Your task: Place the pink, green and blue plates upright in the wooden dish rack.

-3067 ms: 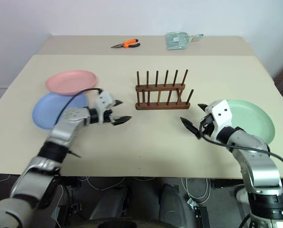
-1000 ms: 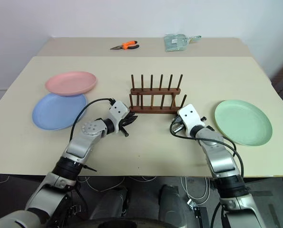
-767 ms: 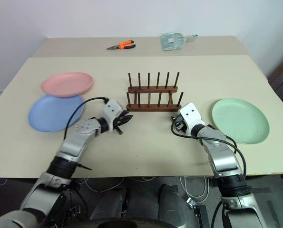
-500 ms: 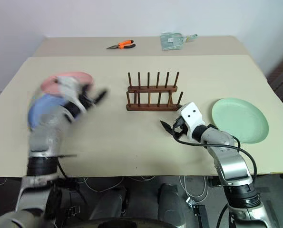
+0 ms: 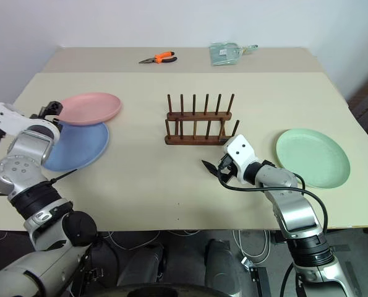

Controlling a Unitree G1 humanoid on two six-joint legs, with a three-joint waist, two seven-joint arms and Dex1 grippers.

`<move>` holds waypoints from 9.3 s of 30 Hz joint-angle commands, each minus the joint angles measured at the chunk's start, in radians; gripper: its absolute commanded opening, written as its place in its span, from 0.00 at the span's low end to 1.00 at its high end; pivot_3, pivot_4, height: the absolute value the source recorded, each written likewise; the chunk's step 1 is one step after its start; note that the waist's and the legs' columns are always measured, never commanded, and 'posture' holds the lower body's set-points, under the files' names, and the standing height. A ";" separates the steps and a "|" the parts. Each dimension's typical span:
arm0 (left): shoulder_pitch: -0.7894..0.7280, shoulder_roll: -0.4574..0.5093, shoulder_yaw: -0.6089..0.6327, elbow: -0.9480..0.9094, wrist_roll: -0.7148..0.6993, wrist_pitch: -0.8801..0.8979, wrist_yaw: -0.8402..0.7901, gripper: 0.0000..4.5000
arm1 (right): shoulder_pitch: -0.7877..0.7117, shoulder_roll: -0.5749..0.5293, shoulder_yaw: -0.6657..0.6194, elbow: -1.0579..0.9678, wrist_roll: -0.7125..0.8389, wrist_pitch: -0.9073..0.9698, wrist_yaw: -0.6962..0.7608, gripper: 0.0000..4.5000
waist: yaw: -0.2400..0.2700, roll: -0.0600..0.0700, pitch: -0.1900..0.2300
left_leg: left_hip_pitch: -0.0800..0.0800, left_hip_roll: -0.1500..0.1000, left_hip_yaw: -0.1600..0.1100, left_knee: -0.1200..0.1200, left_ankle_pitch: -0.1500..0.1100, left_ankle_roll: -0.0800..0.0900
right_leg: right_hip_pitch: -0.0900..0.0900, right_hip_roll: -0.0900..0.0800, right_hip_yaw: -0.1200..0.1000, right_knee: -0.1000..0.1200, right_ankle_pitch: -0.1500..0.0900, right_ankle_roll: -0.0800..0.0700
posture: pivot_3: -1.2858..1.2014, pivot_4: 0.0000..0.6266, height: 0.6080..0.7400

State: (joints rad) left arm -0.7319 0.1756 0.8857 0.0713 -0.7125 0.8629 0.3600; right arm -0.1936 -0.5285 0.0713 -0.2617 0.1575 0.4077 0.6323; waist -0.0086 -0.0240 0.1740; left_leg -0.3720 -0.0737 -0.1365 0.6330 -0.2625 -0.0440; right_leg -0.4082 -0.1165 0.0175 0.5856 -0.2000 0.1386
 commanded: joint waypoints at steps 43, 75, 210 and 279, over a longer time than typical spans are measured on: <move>-0.005 0.011 -0.527 -0.334 -0.206 -0.098 -0.297 0.72 | -0.335 -0.074 0.006 0.055 -0.460 -0.426 -0.211 0.00 | -0.004 -0.004 0.003 | 0.000 0.000 0.003 -0.001 0.002 -0.004 | -0.001 0.000 0.003 -0.002 0.000 -0.001 | 0.52 0.24 1.00; 0.445 0.432 -0.934 -0.570 0.025 -0.239 -1.135 0.72 | -0.256 0.054 -0.397 -0.111 0.646 0.399 -0.303 0.00 | -0.003 0.004 0.006 | -0.001 0.002 0.003 -0.003 0.000 0.001 | -0.002 0.002 0.004 -0.004 -0.001 -0.007 | 0.52 0.24 1.00; 0.058 0.219 -0.403 -0.469 -0.225 0.171 -0.270 0.00 | -0.688 0.110 0.394 0.288 -0.495 -0.490 -0.102 0.71 | -0.010 -0.004 0.007 | -0.002 0.002 0.000 -0.006 0.002 -0.004 | -0.006 0.004 0.002 -0.001 0.002 -0.003 | 0.52 0.24 1.00; 0.649 0.384 -0.917 -0.551 0.331 -0.370 -0.973 0.53 | -0.735 0.420 -0.252 0.087 1.260 0.486 -1.288 0.00 | -0.012 0.004 0.007 | -0.003 0.004 0.000 -0.012 0.003 -0.004 | -0.015 0.005 0.005 0.005 -0.001 -0.013 | 0.52 0.24 1.00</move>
State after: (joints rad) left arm -0.0849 0.5589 -0.0268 -0.4428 -0.3801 0.4976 -0.6086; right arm -0.8789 -0.0988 -0.1869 -0.1623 1.4365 0.9104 -0.6879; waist -0.0203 -0.0200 0.1815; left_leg -0.3747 -0.0702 -0.1363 0.6206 -0.2598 -0.0476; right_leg -0.4236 -0.1112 0.0221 0.5910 -0.2013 0.1258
